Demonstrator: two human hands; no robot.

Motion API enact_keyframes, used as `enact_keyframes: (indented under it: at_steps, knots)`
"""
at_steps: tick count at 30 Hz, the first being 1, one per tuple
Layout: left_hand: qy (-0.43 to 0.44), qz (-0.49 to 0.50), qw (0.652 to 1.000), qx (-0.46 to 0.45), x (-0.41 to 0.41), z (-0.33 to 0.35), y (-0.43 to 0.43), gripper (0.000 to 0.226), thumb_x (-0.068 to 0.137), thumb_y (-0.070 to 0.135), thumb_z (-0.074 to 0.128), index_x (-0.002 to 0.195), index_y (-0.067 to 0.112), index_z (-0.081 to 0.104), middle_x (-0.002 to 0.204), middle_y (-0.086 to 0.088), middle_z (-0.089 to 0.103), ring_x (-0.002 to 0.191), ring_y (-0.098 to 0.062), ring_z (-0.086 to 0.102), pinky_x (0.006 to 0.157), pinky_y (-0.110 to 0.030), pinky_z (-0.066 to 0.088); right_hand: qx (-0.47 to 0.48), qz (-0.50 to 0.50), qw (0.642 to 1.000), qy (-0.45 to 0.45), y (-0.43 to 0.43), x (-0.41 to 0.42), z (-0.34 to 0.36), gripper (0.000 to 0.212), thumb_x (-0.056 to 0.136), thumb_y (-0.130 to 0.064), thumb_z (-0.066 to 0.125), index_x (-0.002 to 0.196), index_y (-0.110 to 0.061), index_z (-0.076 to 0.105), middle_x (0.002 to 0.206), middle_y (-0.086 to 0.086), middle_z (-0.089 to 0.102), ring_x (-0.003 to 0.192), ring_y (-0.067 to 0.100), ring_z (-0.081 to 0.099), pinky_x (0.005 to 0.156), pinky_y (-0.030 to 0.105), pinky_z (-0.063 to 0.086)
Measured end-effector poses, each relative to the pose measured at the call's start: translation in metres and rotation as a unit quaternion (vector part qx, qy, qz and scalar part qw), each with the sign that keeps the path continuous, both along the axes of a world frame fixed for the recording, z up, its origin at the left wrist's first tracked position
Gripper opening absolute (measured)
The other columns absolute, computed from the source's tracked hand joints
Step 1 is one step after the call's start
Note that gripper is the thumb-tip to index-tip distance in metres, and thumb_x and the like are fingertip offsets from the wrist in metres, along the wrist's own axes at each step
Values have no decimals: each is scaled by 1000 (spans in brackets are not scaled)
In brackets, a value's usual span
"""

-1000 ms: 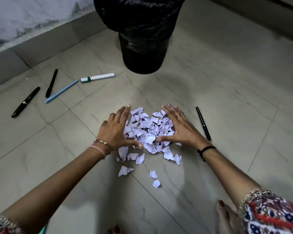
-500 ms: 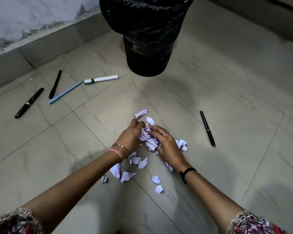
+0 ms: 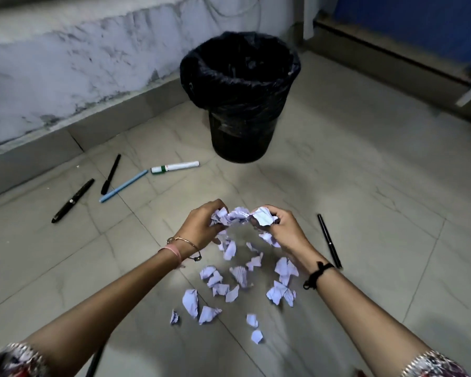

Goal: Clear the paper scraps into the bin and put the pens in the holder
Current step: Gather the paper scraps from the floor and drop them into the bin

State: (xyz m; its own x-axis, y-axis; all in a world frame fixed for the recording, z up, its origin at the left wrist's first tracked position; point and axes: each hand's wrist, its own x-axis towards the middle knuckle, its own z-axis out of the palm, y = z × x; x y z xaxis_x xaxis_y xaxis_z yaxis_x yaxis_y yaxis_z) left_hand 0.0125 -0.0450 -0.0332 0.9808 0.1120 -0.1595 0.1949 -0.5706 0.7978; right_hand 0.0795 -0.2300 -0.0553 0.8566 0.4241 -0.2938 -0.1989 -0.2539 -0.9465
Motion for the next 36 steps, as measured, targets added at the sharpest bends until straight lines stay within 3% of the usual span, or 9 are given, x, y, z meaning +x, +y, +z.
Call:
enact_keyframes:
  at_steps: [4, 10, 15, 22, 25, 28, 32, 34, 36]
  knots:
    - [-32, 1, 998, -53, 18, 56, 13, 11, 83, 5, 63, 86, 8, 53, 74, -3, 54, 59, -15, 57, 57, -36, 60, 129, 2, 990, 59, 8, 20, 70, 12, 83, 1, 65, 86, -11, 67, 72, -7, 69, 64, 1, 62, 64, 12, 48]
    - [-80, 4, 991, -103, 90, 149, 40, 26, 82, 3, 63, 73, 25, 52, 60, 7, 58, 61, -21, 60, 67, -40, 58, 206, -3, 978, 39, 36, 90, 180, 15, 91, 3, 53, 87, -8, 60, 55, -7, 68, 47, 0, 61, 45, 10, 45]
    - [-88, 41, 981, -165, 165, 201, 46, 26, 84, -5, 58, 71, 15, 46, 72, -10, 52, 51, -6, 59, 48, -20, 55, 260, -47, 963, 54, 72, 164, 225, 20, 90, 7, 53, 81, -8, 62, 64, -2, 72, 59, 7, 67, 57, 14, 55]
    - [-15, 149, 957, -247, 260, 214, 63, 25, 81, -6, 60, 94, 9, 45, 70, -9, 49, 47, -13, 56, 44, -24, 51, 138, -133, 981, 43, 119, 251, 235, 25, 92, 8, 49, 76, -10, 55, 64, 13, 58, 39, 10, 57, 43, 21, 46]
    - [23, 149, 972, -181, 280, 213, 66, 38, 81, 4, 64, 110, 17, 45, 78, -6, 51, 62, -16, 52, 57, -27, 45, 78, -128, 987, 49, 128, 271, 227, 18, 91, -5, 58, 76, -14, 56, 84, 13, 60, 68, 22, 56, 65, 32, 46]
    - [34, 159, 978, -128, 291, 209, 64, 37, 84, 9, 61, 120, 15, 52, 105, -13, 59, 96, -28, 57, 77, -36, 50, 29, -113, 991, 65, 127, 267, 235, 14, 91, -9, 57, 101, -18, 59, 78, 2, 50, 81, 21, 44, 88, 48, 44]
    - [22, 189, 966, -172, 285, 191, 60, 17, 85, 3, 53, 83, 18, 60, 92, -10, 60, 87, -22, 55, 57, -28, 46, -10, -101, 992, 70, 119, 258, 230, 17, 87, 5, 52, 100, -1, 61, 87, 10, 50, 79, 24, 48, 90, 54, 47]
    - [14, 191, 965, -177, 282, 186, 60, 22, 84, 2, 52, 73, 20, 57, 92, -10, 63, 84, -21, 58, 57, -26, 46, -10, -105, 992, 73, 116, 254, 232, 17, 83, 10, 54, 94, -2, 58, 106, 16, 48, 102, 32, 49, 93, 52, 49]
    - [6, 193, 965, -179, 275, 188, 57, 22, 85, 1, 51, 73, 19, 57, 91, -10, 63, 82, -19, 59, 57, -24, 47, 8, -108, 992, 66, 113, 252, 232, 34, 83, 9, 58, 117, 3, 55, 120, 17, 49, 120, 35, 45, 94, 50, 50]
